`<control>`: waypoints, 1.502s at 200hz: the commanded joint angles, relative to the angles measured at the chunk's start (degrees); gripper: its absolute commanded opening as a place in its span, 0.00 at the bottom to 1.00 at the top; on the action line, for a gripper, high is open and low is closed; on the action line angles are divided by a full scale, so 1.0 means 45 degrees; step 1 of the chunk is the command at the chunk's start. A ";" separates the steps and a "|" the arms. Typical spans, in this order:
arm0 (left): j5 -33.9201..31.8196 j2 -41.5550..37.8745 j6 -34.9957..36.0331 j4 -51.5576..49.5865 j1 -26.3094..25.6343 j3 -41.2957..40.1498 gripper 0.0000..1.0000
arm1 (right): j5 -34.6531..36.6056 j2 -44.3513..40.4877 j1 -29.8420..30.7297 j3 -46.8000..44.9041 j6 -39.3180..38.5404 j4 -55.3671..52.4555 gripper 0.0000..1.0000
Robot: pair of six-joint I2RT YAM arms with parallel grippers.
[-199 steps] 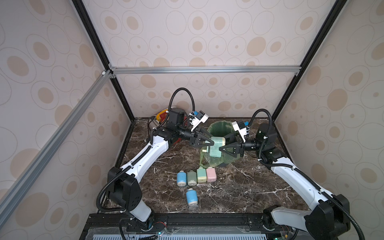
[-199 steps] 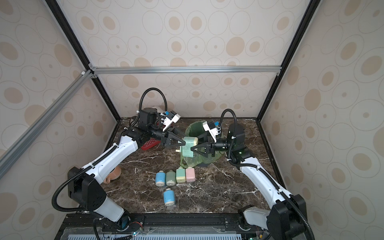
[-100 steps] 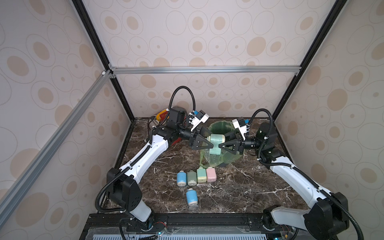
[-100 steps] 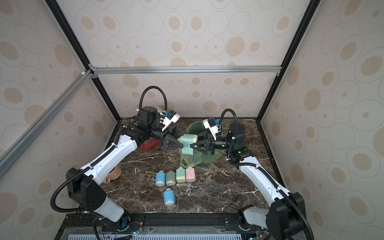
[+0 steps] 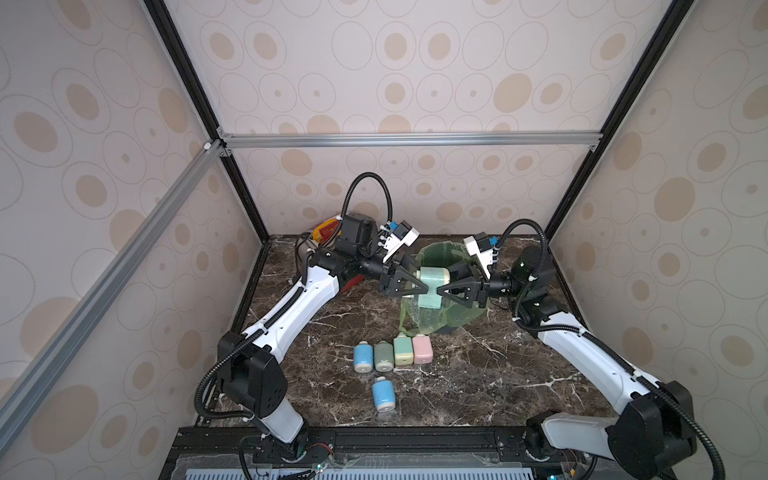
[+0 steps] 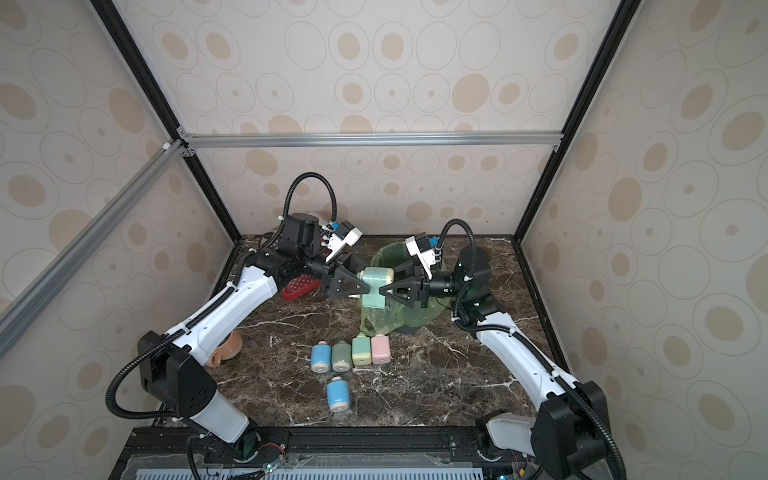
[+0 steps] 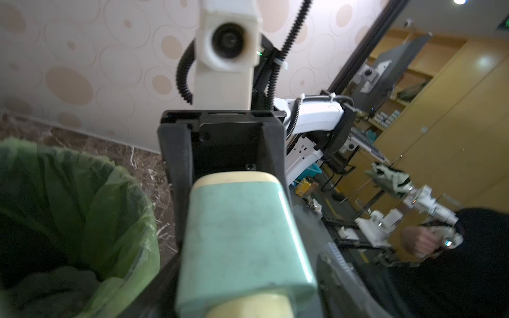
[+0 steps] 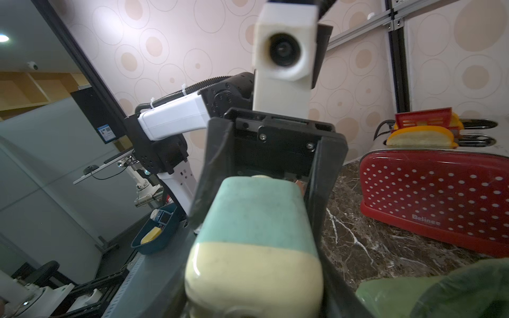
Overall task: Take out the pencil sharpener tray and clean the shavings
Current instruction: Open the container of the pencil sharpener.
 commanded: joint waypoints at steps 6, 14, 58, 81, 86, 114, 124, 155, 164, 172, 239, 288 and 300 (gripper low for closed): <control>0.0815 -0.0020 0.0175 -0.0451 -0.0396 0.0561 0.42 | 0.0576 0.0119 0.0018 -0.0035 -0.0019 0.1136 0.37; 0.0797 -0.0069 0.0169 -0.0454 -0.0391 0.0543 0.42 | 0.0588 0.0115 0.0021 -0.0097 0.0004 0.1204 0.38; 0.1166 -0.0286 0.0439 -0.0600 -0.0383 0.0504 0.20 | 0.0677 0.0083 0.0023 -0.0186 -0.0101 0.0980 0.55; 0.1417 -0.0298 0.0672 -0.0869 -0.0388 0.0578 0.10 | 0.0498 0.0002 0.0026 -0.0274 -0.0334 0.0688 0.72; 0.1454 -0.0299 0.0827 -0.1034 -0.0393 0.0633 0.10 | 0.0443 -0.0046 0.0013 -0.0288 -0.0386 0.0623 0.73; 0.1527 -0.0281 0.1101 -0.1329 -0.0396 0.0742 0.08 | 0.0268 -0.0232 0.0027 -0.0357 -0.0762 0.0055 0.79; 0.1455 -0.0296 0.1102 -0.1341 -0.0359 0.0723 0.08 | 0.0228 -0.0297 0.0027 -0.0411 -0.0905 -0.0227 0.79; 0.1069 -0.0380 0.1027 -0.1291 -0.0124 0.0637 0.07 | 0.0012 -0.0630 0.0013 -0.0654 -0.1186 -0.0824 0.81; 0.1072 -0.0389 0.1037 -0.1290 -0.0045 0.0630 0.07 | 0.0022 -0.0794 0.0012 -0.0742 -0.1317 -0.1105 0.81; 0.0946 -0.0415 0.1026 -0.1290 0.0023 0.0669 0.07 | 0.0018 -0.0930 0.0013 -0.0859 -0.1345 -0.1217 0.82; 0.0156 -0.0731 -0.0285 0.0329 0.0151 0.0158 0.06 | 0.0115 -0.1251 0.0023 -0.1424 -0.1134 -0.1194 0.83; -0.0068 -0.0918 -0.0473 0.0558 0.0226 -0.0025 0.06 | 0.0046 -0.0982 0.0026 -0.1434 -0.0761 -0.0628 0.62; -0.0068 -0.0909 -0.0588 0.0704 0.0223 -0.0059 0.05 | -0.0018 -0.0928 0.0019 -0.1432 -0.0718 -0.0609 0.57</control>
